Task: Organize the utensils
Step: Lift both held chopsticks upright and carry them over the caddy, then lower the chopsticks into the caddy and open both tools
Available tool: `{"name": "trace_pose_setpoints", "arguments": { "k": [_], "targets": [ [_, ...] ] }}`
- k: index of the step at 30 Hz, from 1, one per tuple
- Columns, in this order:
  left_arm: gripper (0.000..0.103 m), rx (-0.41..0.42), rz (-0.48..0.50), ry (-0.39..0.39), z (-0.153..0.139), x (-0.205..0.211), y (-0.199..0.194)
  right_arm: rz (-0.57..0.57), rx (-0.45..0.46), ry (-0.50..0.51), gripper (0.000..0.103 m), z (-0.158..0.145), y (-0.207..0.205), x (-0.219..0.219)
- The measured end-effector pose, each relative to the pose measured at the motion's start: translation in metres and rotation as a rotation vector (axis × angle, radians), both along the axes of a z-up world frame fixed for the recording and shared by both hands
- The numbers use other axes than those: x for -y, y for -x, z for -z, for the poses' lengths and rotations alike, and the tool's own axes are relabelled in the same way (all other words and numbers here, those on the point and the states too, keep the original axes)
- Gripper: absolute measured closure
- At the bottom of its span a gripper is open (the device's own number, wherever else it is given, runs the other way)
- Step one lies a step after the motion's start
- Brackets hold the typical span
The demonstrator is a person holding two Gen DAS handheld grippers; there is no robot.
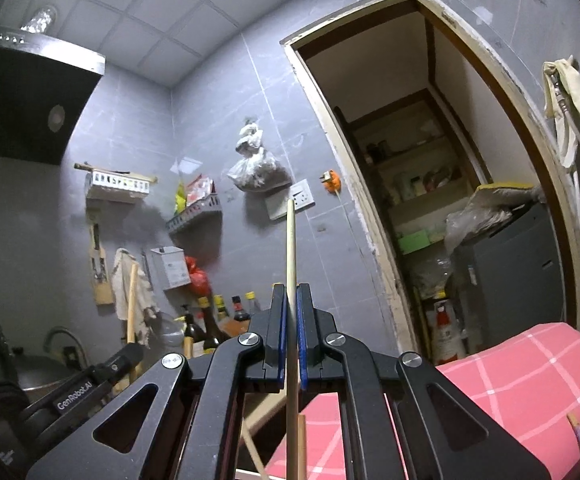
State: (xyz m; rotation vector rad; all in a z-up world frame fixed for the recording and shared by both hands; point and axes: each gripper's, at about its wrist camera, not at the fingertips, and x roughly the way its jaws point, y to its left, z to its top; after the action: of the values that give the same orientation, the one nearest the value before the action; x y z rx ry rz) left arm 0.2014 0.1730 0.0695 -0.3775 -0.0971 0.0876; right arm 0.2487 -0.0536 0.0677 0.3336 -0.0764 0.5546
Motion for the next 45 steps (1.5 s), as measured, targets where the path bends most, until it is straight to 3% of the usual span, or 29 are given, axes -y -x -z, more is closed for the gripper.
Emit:
{"name": "trace_pose_setpoints", "arguments": {
  "k": [7, 20, 45],
  "targets": [
    [0.099, 0.023, -0.042, -0.019, 0.011, 0.008, 0.002, -0.004, -0.006, 0.008, 0.1, 0.011, -0.006, -0.003],
    [0.099, 0.013, -0.028, -0.064, 0.028, 0.029, 0.007, -0.008, 0.01, 0.069, 0.1, 0.023, 0.002, -0.013],
    [0.098, -0.163, 0.028, -0.123, 0.05, 0.05, 0.008, -0.053, -0.045, 0.141, 0.098, 0.035, 0.012, -0.018]
  ]
}}
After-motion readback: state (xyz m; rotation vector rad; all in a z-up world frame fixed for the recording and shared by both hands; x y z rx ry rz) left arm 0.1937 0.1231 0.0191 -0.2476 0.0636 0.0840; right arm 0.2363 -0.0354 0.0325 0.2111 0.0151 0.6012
